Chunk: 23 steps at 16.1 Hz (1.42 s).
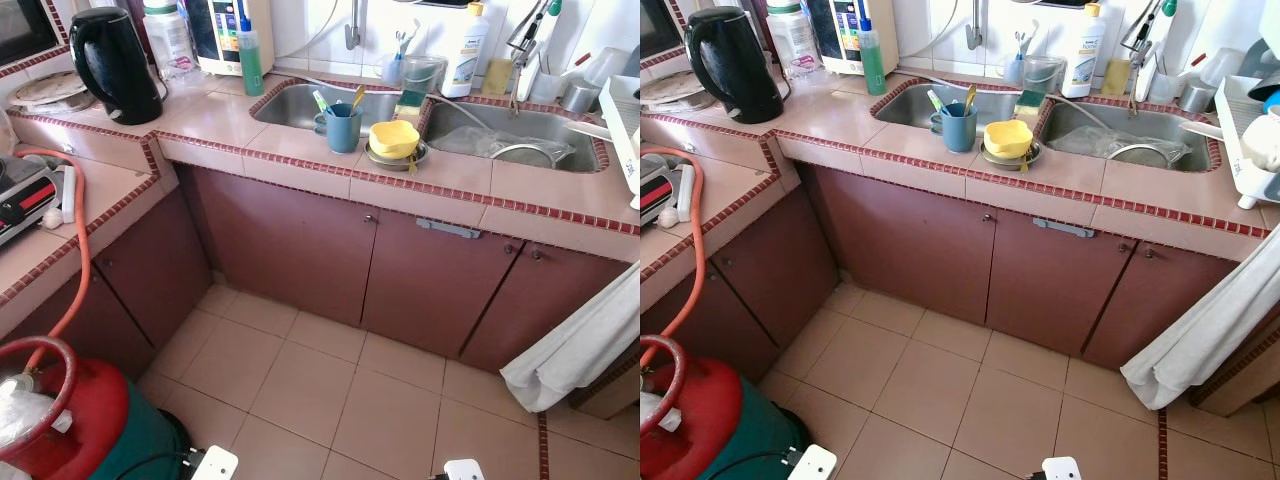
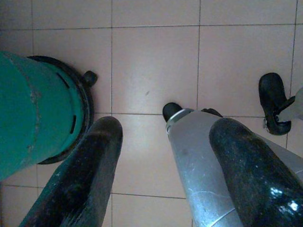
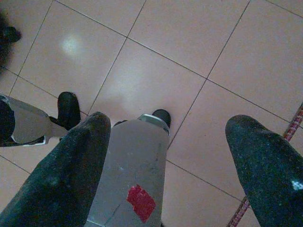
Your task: Kitchen organization
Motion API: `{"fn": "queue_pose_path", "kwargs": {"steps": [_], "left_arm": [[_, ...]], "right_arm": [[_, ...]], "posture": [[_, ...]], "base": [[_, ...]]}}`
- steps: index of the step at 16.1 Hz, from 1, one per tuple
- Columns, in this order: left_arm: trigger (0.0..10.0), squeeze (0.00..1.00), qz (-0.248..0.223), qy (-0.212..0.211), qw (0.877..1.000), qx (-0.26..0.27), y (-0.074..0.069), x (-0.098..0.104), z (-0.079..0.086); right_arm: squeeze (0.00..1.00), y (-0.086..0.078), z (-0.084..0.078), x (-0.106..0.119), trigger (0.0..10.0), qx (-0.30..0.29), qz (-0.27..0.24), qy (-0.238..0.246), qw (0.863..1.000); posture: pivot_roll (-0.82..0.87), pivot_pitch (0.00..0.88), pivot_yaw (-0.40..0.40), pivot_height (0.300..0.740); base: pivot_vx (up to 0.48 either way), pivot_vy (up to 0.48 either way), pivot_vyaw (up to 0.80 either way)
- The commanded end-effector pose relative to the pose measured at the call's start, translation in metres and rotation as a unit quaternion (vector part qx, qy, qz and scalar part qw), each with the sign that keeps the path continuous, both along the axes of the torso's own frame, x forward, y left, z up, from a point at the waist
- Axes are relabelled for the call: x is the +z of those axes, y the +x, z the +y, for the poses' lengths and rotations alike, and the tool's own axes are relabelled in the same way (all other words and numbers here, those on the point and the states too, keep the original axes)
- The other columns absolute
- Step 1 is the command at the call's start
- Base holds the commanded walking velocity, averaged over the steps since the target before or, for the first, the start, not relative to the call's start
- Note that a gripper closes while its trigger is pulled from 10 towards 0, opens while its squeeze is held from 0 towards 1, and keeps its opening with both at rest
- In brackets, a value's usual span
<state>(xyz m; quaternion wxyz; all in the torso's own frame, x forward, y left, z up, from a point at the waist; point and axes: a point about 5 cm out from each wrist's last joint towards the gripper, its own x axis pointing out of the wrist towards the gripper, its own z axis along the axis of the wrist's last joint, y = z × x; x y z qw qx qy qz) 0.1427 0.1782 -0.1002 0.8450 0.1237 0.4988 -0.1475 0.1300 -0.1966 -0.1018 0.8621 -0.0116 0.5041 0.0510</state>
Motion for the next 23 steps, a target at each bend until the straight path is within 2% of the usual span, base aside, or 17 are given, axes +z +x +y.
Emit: {"fn": "queue_pose_path", "kwargs": {"steps": [1, 9, 10, 11, 12, 14, 15, 16, 21, 22, 23], "left_arm": [[10.0, 0.0, 0.01, 0.077, 0.997, 0.03, -0.015, -0.006, 0.01], [10.0, 0.0, 0.01, 0.077, 0.996, 0.03, -0.014, -0.005, 0.01], [10.0, 0.0, -0.02, 0.059, 0.997, 0.054, 0.006, 0.002, 0.007], [10.0, 0.0, -0.064, 0.028, 0.994, 0.085, 0.036, 0.014, 0.001], [10.0, 0.0, -0.065, 0.027, 0.994, 0.083, 0.036, 0.014, 0.0], [10.0, 0.0, -0.064, 0.023, 0.994, 0.079, 0.035, 0.013, -0.002], [10.0, 0.43, -0.063, 0.016, 0.994, 0.083, 0.034, 0.013, -0.004], [10.0, 1.0, -0.064, 0.015, 0.995, 0.081, 0.034, 0.013, -0.005], [10.0, 1.0, -0.085, -0.004, 0.995, 0.053, 0.04, 0.017, -0.008], [10.0, 1.0, -0.117, -0.023, 0.991, 0.055, 0.052, 0.024, -0.009], [10.0, 1.0, -0.129, -0.03, 0.99, 0.057, 0.056, 0.027, -0.01]], "right_arm": [[0.0, 0.015, 0.007, 0.003, 10.0, 0.136, 0.008, -0.095, 0.986], [0.0, 0.015, 0.007, 0.002, 10.0, 0.14, 0.016, -0.095, 0.985], [0.0, 0.025, 0.006, 0.007, 10.0, 0.153, -0.005, -0.098, 0.983], [0.0, 0.039, 0.005, 0.014, 10.0, 0.17, -0.041, -0.102, 0.979], [0.0, 0.039, 0.006, 0.014, 10.0, 0.171, -0.041, -0.103, 0.979], [1.0, 0.039, 0.008, 0.014, 10.0, 0.166, -0.046, -0.088, 0.981], [1.0, 0.039, 0.009, 0.014, 10.0, 0.167, -0.049, -0.083, 0.981], [1.0, 0.04, 0.009, 0.014, 10.0, 0.168, -0.05, -0.086, 0.981], [1.0, 0.046, 0.009, 0.017, 10.0, 0.172, -0.066, -0.084, 0.979], [1.0, 0.055, 0.011, 0.023, 10.0, 0.168, -0.091, -0.073, 0.979], [1.0, 0.058, 0.011, 0.025, 10.0, 0.165, -0.1, -0.069, 0.979]], "posture": [[0.01, 0.0, -0.017, 0.74], [0.02, 0.0, -0.018, 0.74], [0.02, 0.0, -0.034, 0.74], [0.02, 0.0, -0.035, 0.74], [0.02, 0.0, -0.036, 0.74], [0.03, 0.0, -0.037, 0.74], [0.03, 0.0, -0.038, 0.74], [0.03, 0.0, -0.04, 0.74], [0.02, 0.0, -0.049, 0.74], [0.02, 0.0, -0.048, 0.74], [0.02, 0.0, -0.048, 0.74]], "base": [[0.0, 0.0, 0.0], [0.0, 0.0, 0.0], [0.0, 0.0, 0.0], [0.0, 0.0, 0.0], [0.0, 0.0, 0.0], [0.0, 0.0, 0.0], [0.0, 0.0, 0.0], [0.0, 0.0, 0.0], [0.0, 0.0, 0.0], [0.0, 0.0, 0.0], [0.0, 0.0, 0.0]]}}
